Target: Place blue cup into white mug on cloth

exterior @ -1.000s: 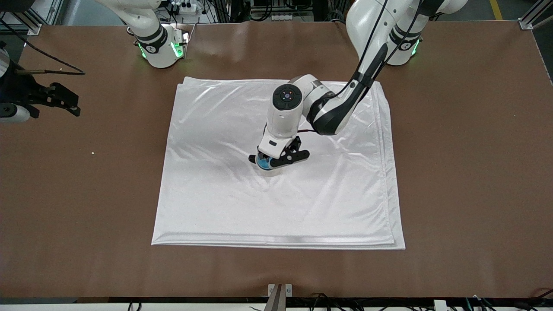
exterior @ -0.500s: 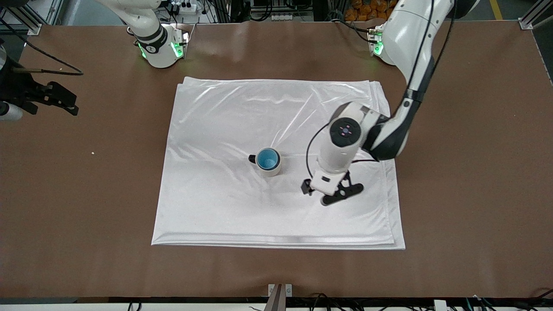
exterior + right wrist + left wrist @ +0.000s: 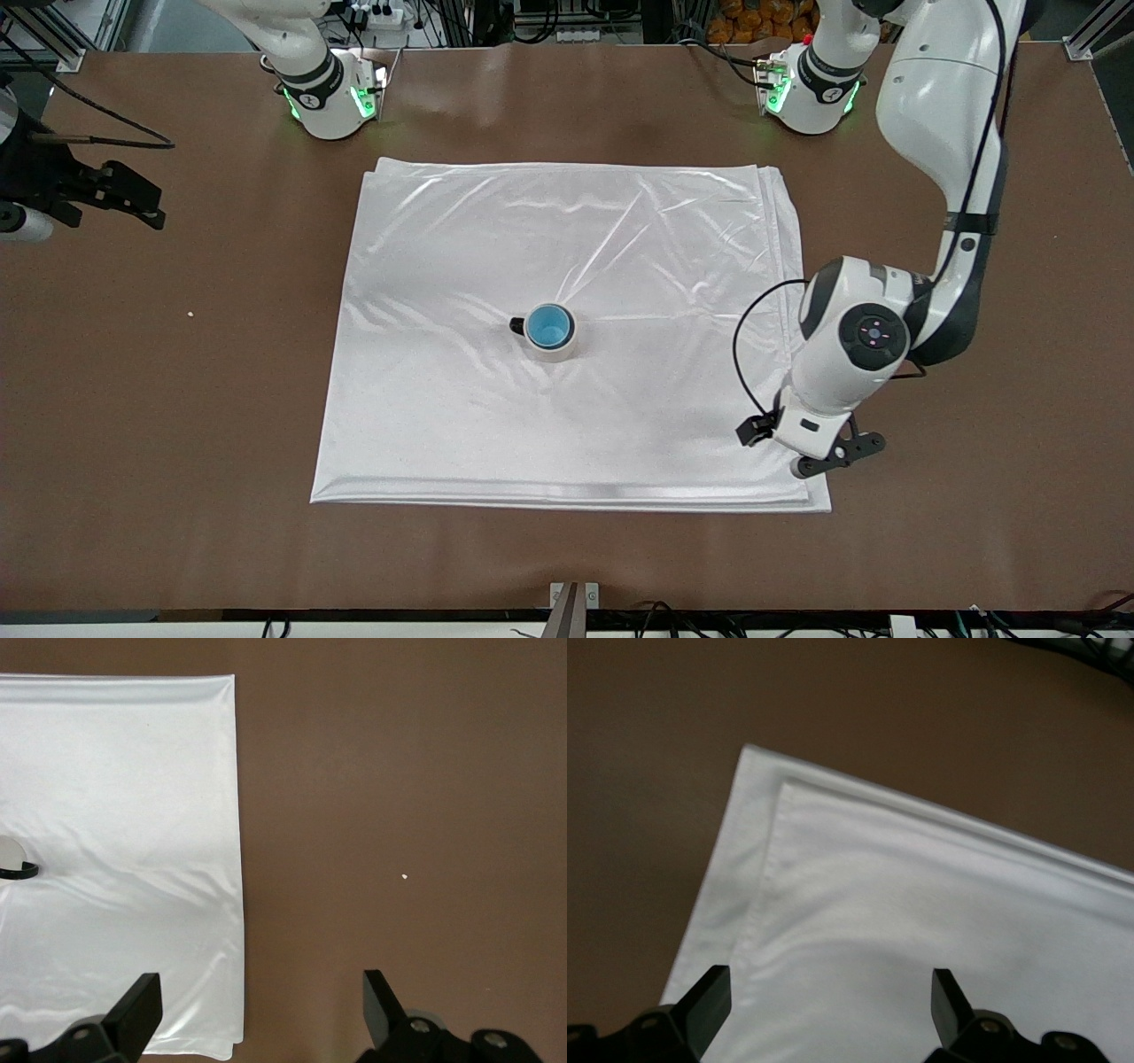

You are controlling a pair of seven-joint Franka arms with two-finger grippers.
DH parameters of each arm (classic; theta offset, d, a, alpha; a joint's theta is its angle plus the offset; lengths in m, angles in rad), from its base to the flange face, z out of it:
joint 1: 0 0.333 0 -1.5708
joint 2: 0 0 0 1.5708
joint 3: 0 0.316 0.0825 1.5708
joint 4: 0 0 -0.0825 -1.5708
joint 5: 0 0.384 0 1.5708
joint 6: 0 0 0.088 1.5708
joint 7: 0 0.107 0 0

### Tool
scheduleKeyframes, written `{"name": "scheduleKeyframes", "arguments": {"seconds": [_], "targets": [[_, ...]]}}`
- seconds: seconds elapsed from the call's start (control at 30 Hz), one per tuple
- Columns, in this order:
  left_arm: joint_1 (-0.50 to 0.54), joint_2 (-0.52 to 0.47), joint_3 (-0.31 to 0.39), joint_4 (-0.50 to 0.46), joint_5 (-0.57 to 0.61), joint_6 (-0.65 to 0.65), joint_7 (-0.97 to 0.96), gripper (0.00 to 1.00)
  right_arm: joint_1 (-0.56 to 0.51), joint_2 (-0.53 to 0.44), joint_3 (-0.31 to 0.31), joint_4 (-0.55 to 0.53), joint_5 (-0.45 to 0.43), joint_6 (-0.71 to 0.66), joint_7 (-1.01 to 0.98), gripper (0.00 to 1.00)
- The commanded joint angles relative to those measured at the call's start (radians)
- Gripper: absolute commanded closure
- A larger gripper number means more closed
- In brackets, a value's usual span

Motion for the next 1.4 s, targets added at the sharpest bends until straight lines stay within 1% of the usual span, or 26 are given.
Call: {"name": "scheduleKeyframes", "arguments": {"seconds": [0.0, 0.2, 0.27, 0.37, 0.47, 0.57, 0.7, 0.8, 0.87, 0.97, 1.17, 1.37], "targets": [[0.090, -0.055, -0.021, -0.015, 0.009, -0.080, 0.147, 0.00, -0.014, -0.026, 0.004, 0.000, 0.022, 0.001, 0.018, 0.00], [0.150, -0.118, -0.038, -0.021, -0.009, -0.226, 0.306, 0.00, -0.008, -0.031, -0.005, 0.000, 0.022, 0.011, 0.018, 0.00], [0.164, -0.150, -0.039, -0.027, -0.012, -0.289, 0.330, 0.00, 0.003, -0.031, -0.028, 0.000, 0.022, 0.011, 0.018, 0.00], [0.182, -0.199, -0.041, -0.047, -0.031, -0.353, 0.374, 0.00, 0.051, -0.032, -0.073, 0.000, 0.022, 0.008, 0.018, 0.00], [0.194, -0.275, -0.036, -0.099, -0.093, -0.381, 0.435, 0.00, 0.083, -0.031, -0.125, 0.001, 0.023, 0.011, 0.018, 0.00], [0.222, -0.370, -0.036, -0.171, -0.117, -0.402, 0.442, 0.00, 0.091, -0.031, -0.133, 0.001, 0.027, 0.011, 0.018, 0.00], [0.225, -0.493, -0.034, -0.257, -0.117, -0.445, 0.449, 0.00, 0.091, -0.029, -0.134, 0.003, 0.028, 0.011, 0.019, 0.00], [0.223, -0.556, -0.031, -0.293, -0.115, -0.484, 0.474, 0.00, 0.092, -0.029, -0.134, 0.004, 0.027, 0.011, 0.021, 0.00], [0.219, -0.587, -0.030, -0.304, -0.113, -0.517, 0.491, 0.00, 0.098, -0.028, -0.148, 0.006, 0.027, 0.011, 0.022, 0.00], [0.219, -0.618, -0.027, -0.299, -0.113, -0.557, 0.501, 0.00, 0.127, -0.023, -0.189, 0.007, 0.028, 0.014, 0.022, 0.00], [0.217, -0.647, -0.018, -0.282, -0.112, -0.567, 0.503, 0.00, 0.127, -0.023, -0.193, 0.009, 0.043, 0.014, 0.022, 0.00], [0.219, -0.644, -0.021, -0.195, -0.104, -0.678, 0.503, 0.00, 0.131, -0.022, -0.213, 0.029, 0.046, 0.011, 0.022, 0.00]]}}
